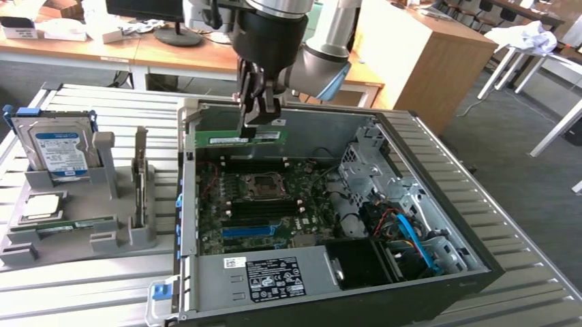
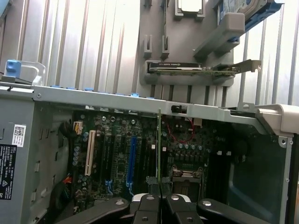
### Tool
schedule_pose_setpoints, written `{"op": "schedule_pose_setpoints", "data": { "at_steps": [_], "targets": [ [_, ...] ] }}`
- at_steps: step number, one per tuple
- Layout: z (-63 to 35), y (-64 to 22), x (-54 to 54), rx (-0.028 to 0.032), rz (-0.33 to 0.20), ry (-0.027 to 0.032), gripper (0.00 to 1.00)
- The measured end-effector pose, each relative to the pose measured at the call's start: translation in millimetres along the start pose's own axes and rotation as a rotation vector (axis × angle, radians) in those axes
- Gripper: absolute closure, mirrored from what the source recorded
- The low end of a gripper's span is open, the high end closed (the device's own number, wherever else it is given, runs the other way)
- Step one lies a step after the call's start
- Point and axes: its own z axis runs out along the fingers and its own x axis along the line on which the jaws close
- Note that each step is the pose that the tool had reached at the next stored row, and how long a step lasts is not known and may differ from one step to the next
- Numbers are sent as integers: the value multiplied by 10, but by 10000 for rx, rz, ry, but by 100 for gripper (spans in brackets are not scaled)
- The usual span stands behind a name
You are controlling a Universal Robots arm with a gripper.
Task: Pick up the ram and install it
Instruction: 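Pick up the ram and move it above insertion slot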
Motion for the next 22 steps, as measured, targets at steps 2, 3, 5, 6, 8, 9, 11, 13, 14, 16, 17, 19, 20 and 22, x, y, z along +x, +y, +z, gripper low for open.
{"op": "schedule_pose_setpoints", "data": {
  "at_steps": [2, 3, 5, 6, 8, 9, 11, 13, 14, 16, 17, 19, 20, 22],
  "targets": [
    [-1, -18, 2, 1, 0, 0, 88],
    [-1, -27, 3, 0, 0, 0, 88],
    [-2, -46, 4, 0, 1, 0, 88],
    [-2, -55, 5, 1, 1, 0, 88],
    [-3, -73, 7, 0, 0, 1, 88],
    [-2, -82, 8, 0, 0, 0, 88],
    [-3, -102, 9, 0, 1, 0, 88],
    [-4, -120, 11, 0, 0, -1, 88],
    [-4, -129, 12, 1, 0, -1, 88],
    [-5, -147, 14, 0, 0, 0, 88],
    [-5, -155, 14, 0, 0, 0, 88],
    [-6, -172, 16, 0, 0, 0, 88],
    [-6, -180, 17, 1, 0, 0, 88],
    [-7, -197, 18, 0, 0, 0, 88]
  ]
}}
